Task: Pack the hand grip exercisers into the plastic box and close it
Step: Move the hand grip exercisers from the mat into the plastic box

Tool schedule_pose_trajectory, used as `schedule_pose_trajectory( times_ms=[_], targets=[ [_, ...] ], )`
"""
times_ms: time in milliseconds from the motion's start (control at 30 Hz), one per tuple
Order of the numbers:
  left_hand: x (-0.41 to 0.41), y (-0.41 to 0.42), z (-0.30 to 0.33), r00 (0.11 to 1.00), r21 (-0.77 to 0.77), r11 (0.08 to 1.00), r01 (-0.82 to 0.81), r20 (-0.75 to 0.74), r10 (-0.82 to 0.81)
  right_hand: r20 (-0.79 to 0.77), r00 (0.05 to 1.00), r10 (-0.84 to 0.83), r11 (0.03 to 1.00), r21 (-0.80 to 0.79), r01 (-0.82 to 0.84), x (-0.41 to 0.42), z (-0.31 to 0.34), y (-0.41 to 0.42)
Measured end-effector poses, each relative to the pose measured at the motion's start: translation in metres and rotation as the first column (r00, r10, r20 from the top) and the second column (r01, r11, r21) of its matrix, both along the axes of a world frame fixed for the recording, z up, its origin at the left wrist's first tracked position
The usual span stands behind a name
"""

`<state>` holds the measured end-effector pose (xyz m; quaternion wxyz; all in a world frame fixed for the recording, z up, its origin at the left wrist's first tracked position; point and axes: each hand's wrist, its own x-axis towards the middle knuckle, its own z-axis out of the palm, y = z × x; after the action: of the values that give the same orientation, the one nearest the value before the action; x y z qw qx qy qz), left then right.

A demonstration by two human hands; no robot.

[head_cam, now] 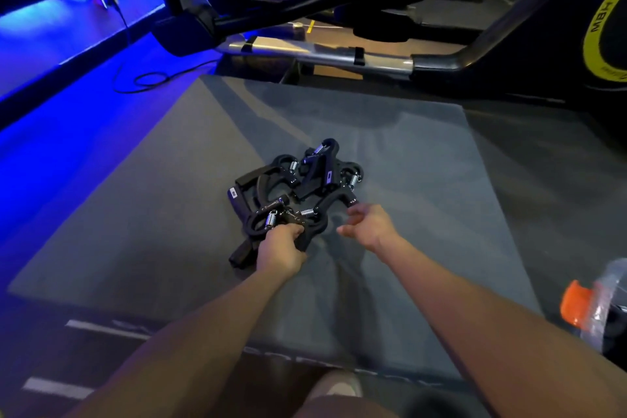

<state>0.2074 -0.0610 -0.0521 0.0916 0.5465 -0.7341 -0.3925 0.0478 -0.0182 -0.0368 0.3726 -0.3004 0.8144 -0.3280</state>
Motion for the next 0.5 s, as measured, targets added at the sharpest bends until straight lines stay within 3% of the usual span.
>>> schedule_pose_trajectory(
  times_ms=[233,500],
  targets=[
    [-0.014,-0.002,0.038,0.984,0.083,0.996,0.033,-0.176,-0.018,-0.030,1.000,-0.004,0.999,-0.047,0.003,-0.006,0.030,0.018],
    [-0.081,0.026,0.138,0.865,0.163,0.948,0.274,-0.473,-0.169,0.008,0.995,-0.095,0.970,-0.222,0.095,-0.045,0.111,0.075]
  ],
)
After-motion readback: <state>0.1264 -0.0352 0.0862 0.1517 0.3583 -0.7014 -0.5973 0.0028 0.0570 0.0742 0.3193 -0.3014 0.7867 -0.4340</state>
